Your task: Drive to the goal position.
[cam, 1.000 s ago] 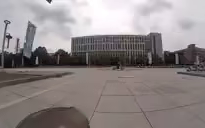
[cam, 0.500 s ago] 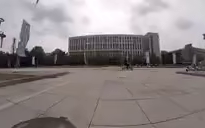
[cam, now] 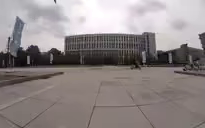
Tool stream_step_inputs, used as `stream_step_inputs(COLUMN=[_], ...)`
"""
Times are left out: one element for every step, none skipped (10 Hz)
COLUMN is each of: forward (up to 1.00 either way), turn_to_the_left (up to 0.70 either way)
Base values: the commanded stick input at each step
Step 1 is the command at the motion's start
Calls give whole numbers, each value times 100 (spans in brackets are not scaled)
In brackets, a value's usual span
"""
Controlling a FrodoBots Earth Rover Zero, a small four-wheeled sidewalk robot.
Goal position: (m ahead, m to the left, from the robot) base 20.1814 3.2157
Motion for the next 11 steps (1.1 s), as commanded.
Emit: stream_step_inputs(forward=[60,60,60,60,60,60,60,60,60,60,60], turn_to_the_left=[0,0,0,0,0,0,0,0,0,0,0])
